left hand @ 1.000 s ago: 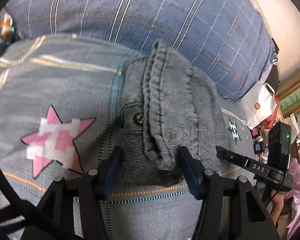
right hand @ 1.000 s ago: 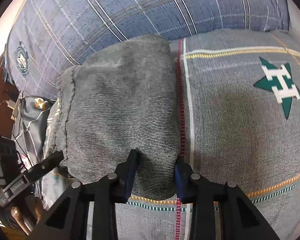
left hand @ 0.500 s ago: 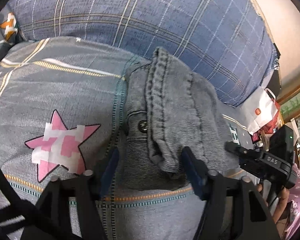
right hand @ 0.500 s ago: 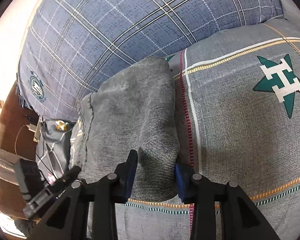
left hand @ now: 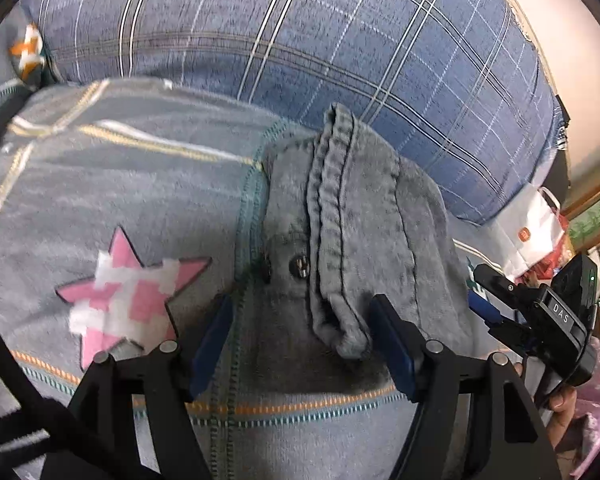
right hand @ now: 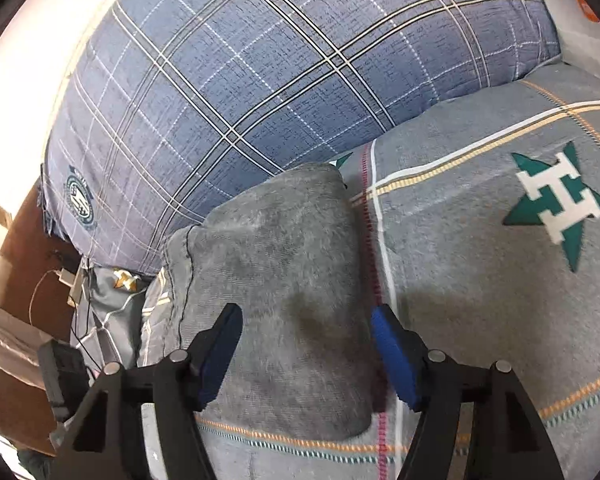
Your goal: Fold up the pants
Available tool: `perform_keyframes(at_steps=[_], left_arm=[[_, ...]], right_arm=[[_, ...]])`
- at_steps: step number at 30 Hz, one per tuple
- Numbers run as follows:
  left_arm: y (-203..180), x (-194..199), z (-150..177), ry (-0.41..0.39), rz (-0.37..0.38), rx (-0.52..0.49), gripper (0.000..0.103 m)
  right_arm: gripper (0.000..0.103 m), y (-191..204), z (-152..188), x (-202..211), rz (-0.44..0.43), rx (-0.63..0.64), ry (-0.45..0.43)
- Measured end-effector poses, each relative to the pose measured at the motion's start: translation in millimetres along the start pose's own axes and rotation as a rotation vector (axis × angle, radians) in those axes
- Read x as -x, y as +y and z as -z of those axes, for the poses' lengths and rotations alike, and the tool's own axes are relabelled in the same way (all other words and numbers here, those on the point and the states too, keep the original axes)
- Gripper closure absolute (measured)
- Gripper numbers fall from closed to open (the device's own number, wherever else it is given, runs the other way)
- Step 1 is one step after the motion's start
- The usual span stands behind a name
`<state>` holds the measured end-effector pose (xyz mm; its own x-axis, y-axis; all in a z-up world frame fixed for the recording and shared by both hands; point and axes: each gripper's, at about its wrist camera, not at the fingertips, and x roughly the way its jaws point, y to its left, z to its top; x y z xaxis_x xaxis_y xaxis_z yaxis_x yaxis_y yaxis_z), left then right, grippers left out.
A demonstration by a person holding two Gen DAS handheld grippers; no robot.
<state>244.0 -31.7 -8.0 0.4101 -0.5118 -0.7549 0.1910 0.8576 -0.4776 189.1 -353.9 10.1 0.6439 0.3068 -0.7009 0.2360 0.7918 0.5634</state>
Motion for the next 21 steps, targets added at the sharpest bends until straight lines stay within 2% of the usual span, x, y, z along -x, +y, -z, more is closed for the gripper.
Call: perform_keyframes(at_steps=[2, 4, 6, 11, 13, 15, 16, 19, 20, 21], left_arm=[[0.5, -1.5, -5.3, -0.013, -0.007, -0.005, 0.032], [7.3, -6.9, -9.1, 0.005, -0.008, 0.018, 0.032], [12.0, -6.4, -14.8, 0.022, 0.022, 0.055, 0.032], [0.2, -2.4, -59.5, 0.003, 0.036, 0.029, 0.032], [-0.9, -17.2, -76.4, 0.036, 0.028, 0.009, 0.032], [9.1, -37.5, -84.2, 0.066, 0.060, 0.047, 0.032], [16.6, -49.0, -83.9, 0.088, 0.088, 0.077, 0.032], [30.2, -68.5, -79.3, 0.129, 0.142, 0.164, 0.032], [30.6, -70.6, -80.2, 0.127, 0.146, 0.166, 0.035], [28.4, -71.6, -81.4, 0.129, 0.139, 0.148, 0.046]], right_arm=[[0.033, 0.5, -6.6, -6.9, 0.011, -0.004, 0.009], [0.033, 3.0, -13.3, -13.5, 0.046, 0.016, 0.021], [0.033, 2.9, -18.8, -20.0, 0.074, 0.026, 0.040], [0.033, 9.9, -41.6, -17.3, 0.013, 0.064, 0.019], [0.033, 10.0, -53.2, -25.4, -0.007, 0.070, 0.039], [0.033, 4.9, -61.0, -42.5, -0.041, 0.045, 0.086], [0.033, 1.3, -63.4, -51.2, -0.032, 0.032, 0.101], [0.044, -4.6, -67.1, -65.8, -0.007, 0.032, 0.101], [0.052, -5.8, -67.9, -67.9, -0.002, 0.027, 0.099], [0.061, -6.5, -69.1, -69.6, -0.007, 0.021, 0.100]])
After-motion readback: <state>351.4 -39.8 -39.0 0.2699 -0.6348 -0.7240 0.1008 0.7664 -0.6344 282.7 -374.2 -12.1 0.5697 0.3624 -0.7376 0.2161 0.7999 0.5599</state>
